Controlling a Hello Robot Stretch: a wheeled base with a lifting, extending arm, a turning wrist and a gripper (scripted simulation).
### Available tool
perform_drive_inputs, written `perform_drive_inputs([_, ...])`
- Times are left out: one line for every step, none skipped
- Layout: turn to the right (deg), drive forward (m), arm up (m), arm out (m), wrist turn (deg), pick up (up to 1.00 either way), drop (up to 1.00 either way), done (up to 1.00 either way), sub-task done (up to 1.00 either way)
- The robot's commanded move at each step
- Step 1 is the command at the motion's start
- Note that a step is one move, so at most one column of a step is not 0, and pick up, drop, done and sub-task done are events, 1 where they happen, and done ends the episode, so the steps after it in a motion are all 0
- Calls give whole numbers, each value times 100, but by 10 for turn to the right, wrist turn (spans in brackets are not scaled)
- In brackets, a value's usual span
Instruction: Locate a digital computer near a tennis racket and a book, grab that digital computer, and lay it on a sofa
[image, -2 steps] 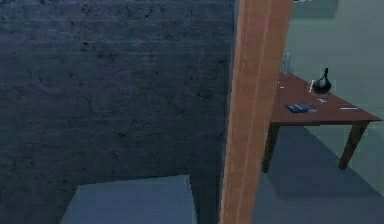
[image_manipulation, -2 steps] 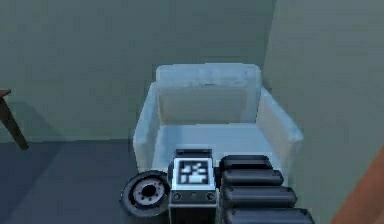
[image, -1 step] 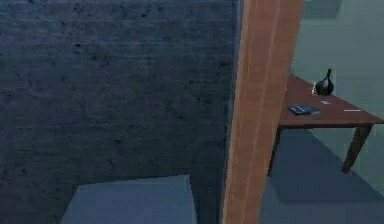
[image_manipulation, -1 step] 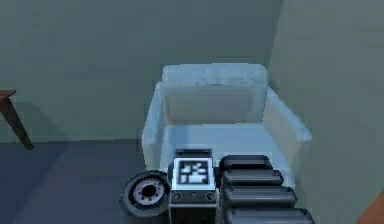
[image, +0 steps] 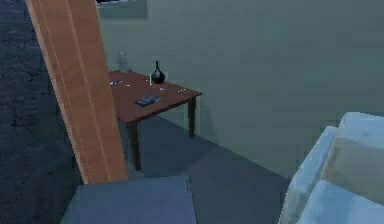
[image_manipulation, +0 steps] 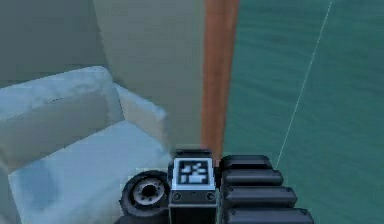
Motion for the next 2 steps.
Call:
perform_drive_inputs([240,0,0,0,0,0,0,0,0])
perform_drive_inputs([0,30,0,0,0,0,0,0,0])
